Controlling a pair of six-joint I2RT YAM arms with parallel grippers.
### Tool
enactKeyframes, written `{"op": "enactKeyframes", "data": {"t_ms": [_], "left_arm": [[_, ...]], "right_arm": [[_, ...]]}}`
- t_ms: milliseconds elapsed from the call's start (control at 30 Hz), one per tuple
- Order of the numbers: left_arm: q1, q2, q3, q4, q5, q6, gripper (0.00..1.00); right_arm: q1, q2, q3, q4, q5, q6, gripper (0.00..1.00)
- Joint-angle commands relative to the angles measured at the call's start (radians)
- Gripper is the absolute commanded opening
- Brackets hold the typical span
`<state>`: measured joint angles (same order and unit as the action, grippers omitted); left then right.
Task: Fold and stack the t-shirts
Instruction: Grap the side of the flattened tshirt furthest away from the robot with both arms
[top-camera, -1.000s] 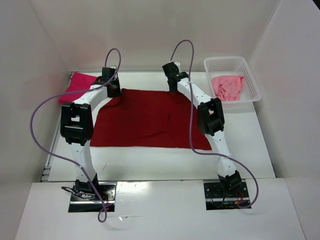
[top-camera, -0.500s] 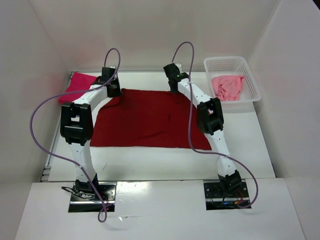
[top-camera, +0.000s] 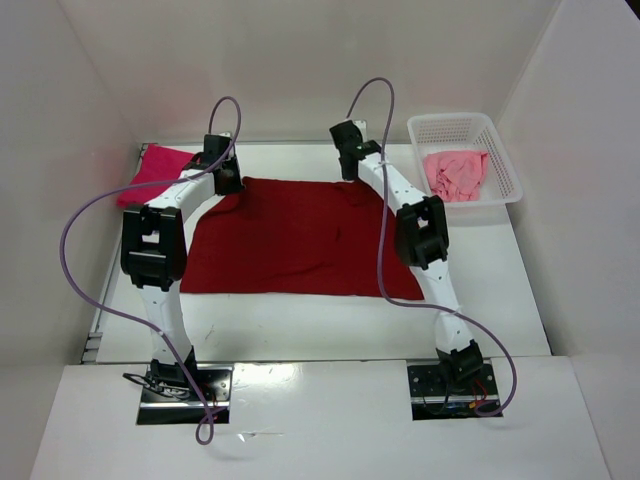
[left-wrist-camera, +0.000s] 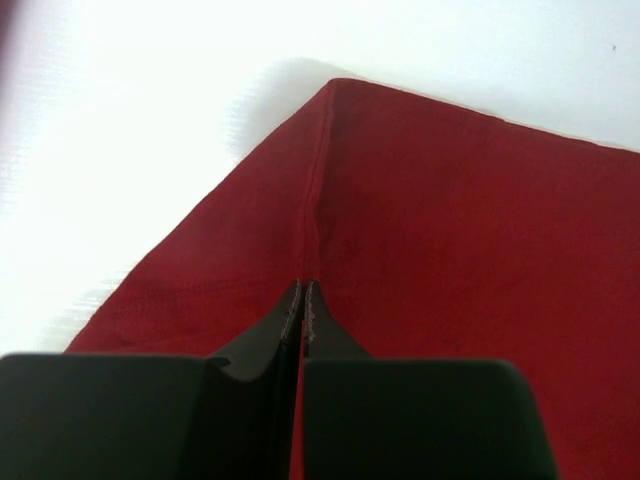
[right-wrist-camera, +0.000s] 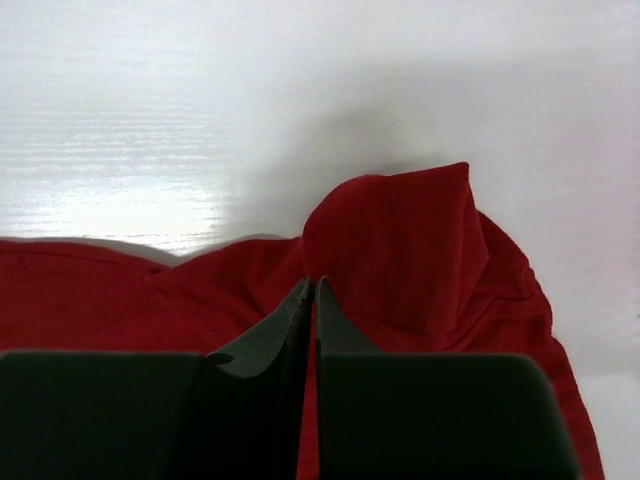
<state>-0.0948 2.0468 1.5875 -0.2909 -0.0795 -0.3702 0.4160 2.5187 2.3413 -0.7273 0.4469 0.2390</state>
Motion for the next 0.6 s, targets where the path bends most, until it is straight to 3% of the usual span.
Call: {"op": "enactKeyframes", "data": {"t_ms": [0,100,200,367,567], "left_arm": [[0.004,0.023,0.023,0.025,0.009,-0.003,0.02],[0.004,0.023,0.032,0.025,0.009,-0.003,0.02],[0.004,0.023,0.032,0.016,-0.002,-0.003,0.02],[0.032,-0.022,0.043,-0.007,-0.045,-0.003,0.0],[0.132,-0.099,0.019,-0.007,0.024,-0.012,0.0]], "right_arm": [[-0.023,-0.038,0.044,-0.009,-0.002,0.016,0.06],[-0.045,-0.038,0.035,-0.009,-0.002,0.028,0.0],[-0.056,-0.066,0.024,-0.009,-0.034,0.042,0.0],[-0.167,-0.224,-0.052,0.003,-0.239,0.146,0.0],[-0.307,-0.496,-0.412,0.121,-0.43,0.246,0.0]]}}
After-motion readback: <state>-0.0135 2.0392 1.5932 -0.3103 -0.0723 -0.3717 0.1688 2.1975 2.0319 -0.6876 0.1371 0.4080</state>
